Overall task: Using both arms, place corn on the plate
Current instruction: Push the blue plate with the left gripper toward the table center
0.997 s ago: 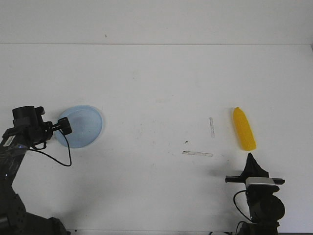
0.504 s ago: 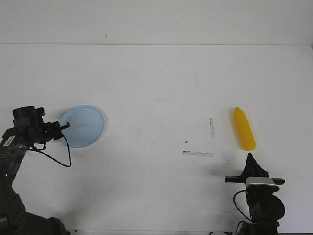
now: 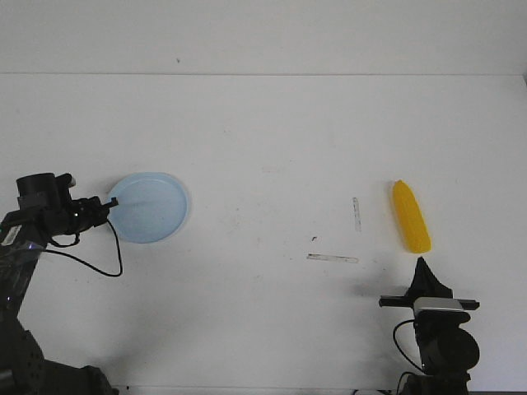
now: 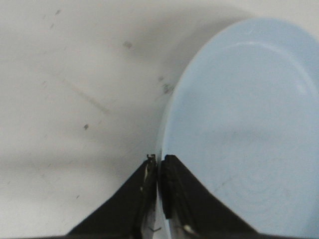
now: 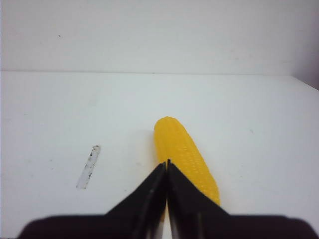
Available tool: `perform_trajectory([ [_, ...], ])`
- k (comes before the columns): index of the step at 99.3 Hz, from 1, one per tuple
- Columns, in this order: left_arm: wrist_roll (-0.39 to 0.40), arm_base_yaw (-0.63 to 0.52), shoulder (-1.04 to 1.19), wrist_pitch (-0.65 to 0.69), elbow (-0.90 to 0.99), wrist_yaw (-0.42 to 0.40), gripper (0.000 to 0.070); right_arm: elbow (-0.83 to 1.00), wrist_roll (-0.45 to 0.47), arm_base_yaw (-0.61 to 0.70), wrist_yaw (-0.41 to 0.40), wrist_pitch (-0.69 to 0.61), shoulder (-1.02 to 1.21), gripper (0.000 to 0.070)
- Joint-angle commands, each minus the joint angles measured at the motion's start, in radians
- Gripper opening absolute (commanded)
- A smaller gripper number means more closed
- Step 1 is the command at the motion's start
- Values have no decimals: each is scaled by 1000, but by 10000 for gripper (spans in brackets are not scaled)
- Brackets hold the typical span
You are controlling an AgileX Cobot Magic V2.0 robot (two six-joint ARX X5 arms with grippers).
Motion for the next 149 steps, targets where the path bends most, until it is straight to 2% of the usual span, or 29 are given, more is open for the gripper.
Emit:
perform_trajectory([
  [1,-18,2,-34,6,57,46,0,-1,10,1,0,15,-1,3],
  [21,-39,-45,-128,-4,140,104,0,-1,10,1,0,15,-1,4],
  [39,-37,-148,-192,-43,143,140,0,-1,10,1,0,15,-1,3],
  [62,50,-340,-189,-216,143,155,0,-1,10,1,0,15,-1,4],
  [78,127,-481,-183,-253,143,150,0,-1,10,1,0,15,-1,3],
  [84,158,-531,-176,-255,143,150,0,-1,10,1,0,15,-1,3],
  [109,188,-669,-75,-245,143,146,0,-1,10,1,0,15,-1,3],
  [149,202,-773,140,-183,143,142,0,-1,10,1,0,14,-1,3],
])
